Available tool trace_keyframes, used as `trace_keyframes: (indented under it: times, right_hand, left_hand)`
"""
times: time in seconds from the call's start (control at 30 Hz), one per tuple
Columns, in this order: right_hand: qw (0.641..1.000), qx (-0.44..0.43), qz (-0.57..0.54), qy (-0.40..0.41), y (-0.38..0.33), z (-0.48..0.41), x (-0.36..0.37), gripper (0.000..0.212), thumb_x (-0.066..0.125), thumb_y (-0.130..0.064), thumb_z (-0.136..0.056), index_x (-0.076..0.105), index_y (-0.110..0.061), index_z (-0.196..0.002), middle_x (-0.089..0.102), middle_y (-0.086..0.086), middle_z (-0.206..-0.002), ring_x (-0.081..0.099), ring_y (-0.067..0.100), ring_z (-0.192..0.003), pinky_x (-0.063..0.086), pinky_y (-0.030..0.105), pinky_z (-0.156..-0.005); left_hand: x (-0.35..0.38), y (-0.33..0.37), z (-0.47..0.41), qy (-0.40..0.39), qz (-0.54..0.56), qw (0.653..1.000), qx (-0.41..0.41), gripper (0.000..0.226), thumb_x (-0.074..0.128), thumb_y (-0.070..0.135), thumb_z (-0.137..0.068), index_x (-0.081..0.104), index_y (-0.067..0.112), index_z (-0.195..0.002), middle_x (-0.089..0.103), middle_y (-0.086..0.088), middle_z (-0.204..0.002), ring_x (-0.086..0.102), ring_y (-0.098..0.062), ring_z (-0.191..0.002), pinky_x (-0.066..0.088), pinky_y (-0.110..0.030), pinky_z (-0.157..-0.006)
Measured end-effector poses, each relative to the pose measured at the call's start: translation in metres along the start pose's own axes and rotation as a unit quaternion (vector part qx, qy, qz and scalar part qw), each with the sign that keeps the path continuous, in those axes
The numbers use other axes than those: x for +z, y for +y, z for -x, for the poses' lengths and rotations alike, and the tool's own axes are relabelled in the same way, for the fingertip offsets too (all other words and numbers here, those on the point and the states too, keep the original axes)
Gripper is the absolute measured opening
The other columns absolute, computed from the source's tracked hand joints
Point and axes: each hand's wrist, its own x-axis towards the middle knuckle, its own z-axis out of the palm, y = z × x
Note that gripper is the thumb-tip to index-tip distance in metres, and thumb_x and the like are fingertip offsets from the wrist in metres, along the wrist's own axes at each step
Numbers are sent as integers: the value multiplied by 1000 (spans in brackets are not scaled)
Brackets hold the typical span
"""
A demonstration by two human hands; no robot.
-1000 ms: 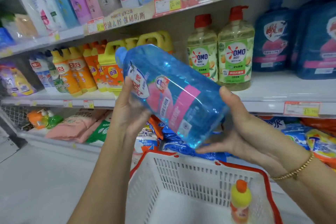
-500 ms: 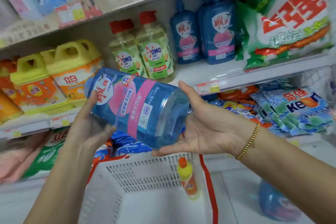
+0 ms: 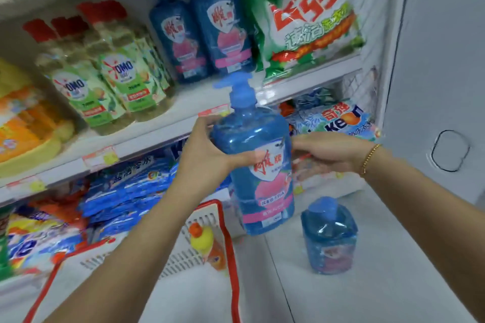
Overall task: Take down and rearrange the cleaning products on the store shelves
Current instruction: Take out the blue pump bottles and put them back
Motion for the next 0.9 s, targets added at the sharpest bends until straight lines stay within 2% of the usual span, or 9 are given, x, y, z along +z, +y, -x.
trace_keyframes:
  times: [0.1, 0.17, 0.3, 0.4, 0.57, 0.63, 0.73, 0.83, 0.9]
  right_hand:
    - [960, -19, 271, 64, 5, -5, -20, 22, 54, -14, -91, 66, -12, -109, 67, 7, -93, 62, 14, -74, 51, 18, -57]
    - [929, 11, 367, 41, 17, -16, -25, 24, 61, -10, -85, 66, -10, -109, 66, 13, -93, 60, 14, -71, 52, 21, -59]
    - [959, 19, 282, 1, 42, -27, -21, 56, 70, -3, -79, 51, -19, -129, 63, 14, -113, 61, 18, -80, 56, 29, -75]
    - [980, 19, 197, -32, 54, -30, -14, 75, 73, -4, -79, 35, -23, -141, 56, 15, -121, 59, 19, -86, 54, 35, -87]
    - [977, 1, 213, 15, 74, -54, 6, 47, 70, -2, -80, 55, -8, -123, 61, 19, -98, 60, 25, -75, 54, 42, -86]
    - [960, -24, 278, 31, 77, -62, 14, 37, 73, -8, -79, 58, -7, -113, 63, 17, -104, 62, 28, -78, 53, 39, -82]
    - [924, -55, 376, 45, 78, -71, 20, 36, 77, -15, -75, 60, -11, -107, 61, 13, -109, 58, 28, -98, 47, 32, -78]
    - [913, -66, 402, 33, 76, -75, 22, 34, 78, -16, -74, 60, -12, -103, 62, 10, -105, 56, 26, -96, 44, 31, -76]
    - [904, -57, 424, 8, 69, -77, 25, 36, 77, -18, -75, 60, -13, -106, 60, 7, -103, 54, 23, -92, 42, 29, -74]
  left_hand:
    - [38, -37, 3, -23, -34, 999, -20, 78, 93, 13, -52, 45, 23, -112, 53, 27, -94, 50, 28, -72, 41, 1, -64]
    - [58, -62, 8, -26, -39, 998, -47, 78, 93, 11, -53, 44, 27, -112, 52, 28, -93, 51, 25, -72, 39, 2, -62]
    - [87, -112, 21, -20, -49, 995, -88, 68, 93, 11, -48, 47, 39, -88, 58, 21, -94, 61, -7, -90, 47, -22, -79]
    - [102, -142, 27, -36, -44, 992, -114, 67, 90, 14, -40, 49, 36, -88, 62, 18, -93, 63, -16, -93, 51, -28, -80]
    - [116, -181, 33, -54, -41, 986, -155, 81, 92, 2, -48, 44, 26, -109, 60, 8, -103, 61, -19, -100, 46, -18, -73]
    - [120, -187, 34, -65, -49, 981, -174, 81, 92, 3, -49, 42, 23, -110, 58, 9, -101, 60, -17, -98, 42, -10, -66]
    - [124, -193, 32, -75, -67, 976, -192, 83, 93, 10, -51, 42, 20, -115, 56, 12, -100, 59, -12, -95, 41, -11, -66]
    - [124, -197, 28, -102, -84, 969, -207, 78, 91, 12, -53, 43, 22, -114, 55, 16, -98, 58, -5, -90, 42, -11, -66]
    - [118, -196, 24, -138, -113, 960, -215, 71, 90, 10, -55, 50, 18, -114, 58, 10, -102, 61, -11, -97, 45, -17, -70]
